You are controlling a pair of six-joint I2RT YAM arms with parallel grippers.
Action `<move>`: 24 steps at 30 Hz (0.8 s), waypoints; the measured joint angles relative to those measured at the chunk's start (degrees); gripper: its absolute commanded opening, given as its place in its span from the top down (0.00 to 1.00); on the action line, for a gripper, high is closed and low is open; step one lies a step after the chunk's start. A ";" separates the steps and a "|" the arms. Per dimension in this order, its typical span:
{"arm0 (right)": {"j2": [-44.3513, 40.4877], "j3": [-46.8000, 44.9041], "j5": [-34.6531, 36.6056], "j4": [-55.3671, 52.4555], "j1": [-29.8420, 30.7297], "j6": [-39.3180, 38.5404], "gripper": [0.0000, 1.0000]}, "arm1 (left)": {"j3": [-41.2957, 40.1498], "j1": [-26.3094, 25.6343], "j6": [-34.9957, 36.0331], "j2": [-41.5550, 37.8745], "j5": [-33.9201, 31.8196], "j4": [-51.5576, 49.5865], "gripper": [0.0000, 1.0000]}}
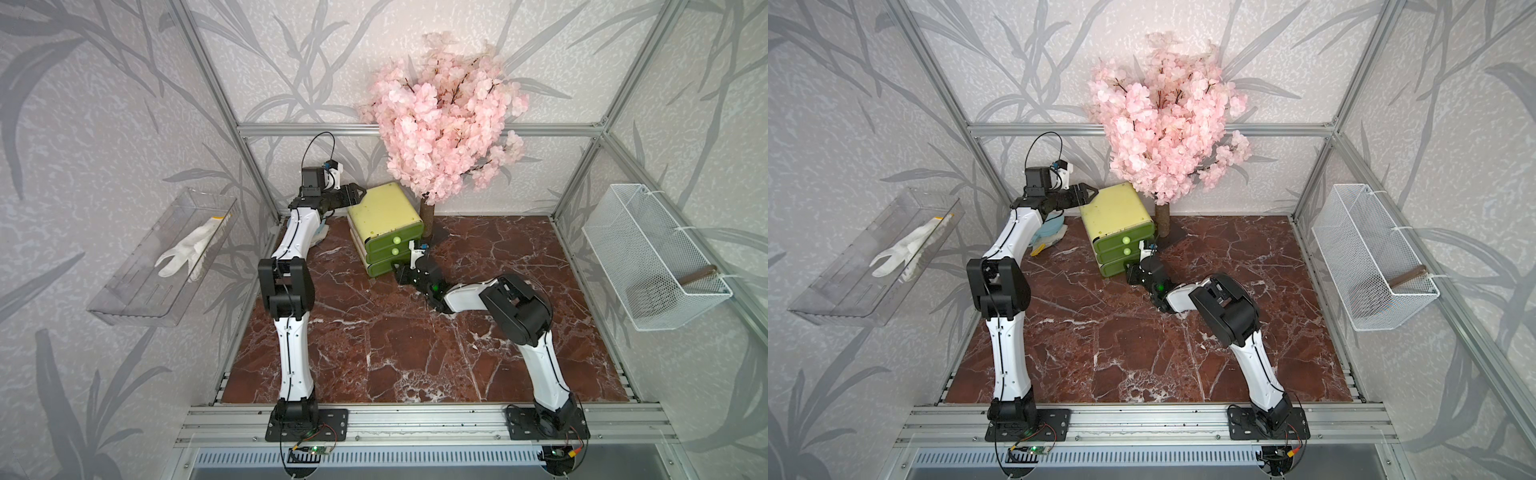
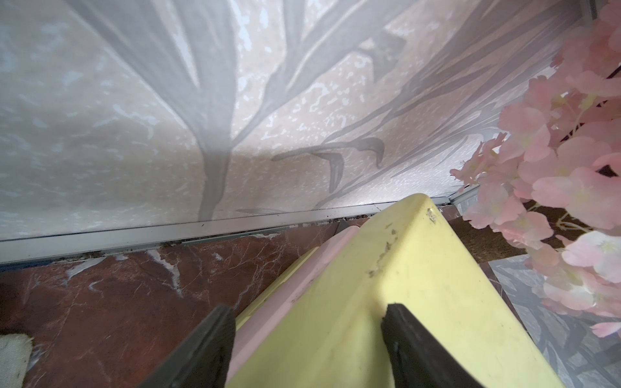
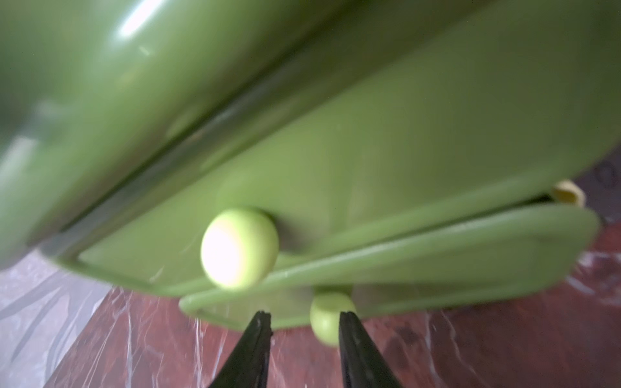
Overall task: Place the umbrella in the drawer by color
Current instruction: Close the drawer in the storage box.
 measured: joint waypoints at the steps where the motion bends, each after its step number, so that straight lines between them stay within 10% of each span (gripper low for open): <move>1: -1.42 -1.01 -0.22 -0.68 0.00 0.00 0.62 | 0.00 0.00 0.07 -0.02 -0.02 -0.02 0.26; 24: -5.73 10.67 -1.42 -9.44 0.11 -2.10 0.61 | -0.79 -0.42 0.55 -0.90 -2.36 0.09 0.26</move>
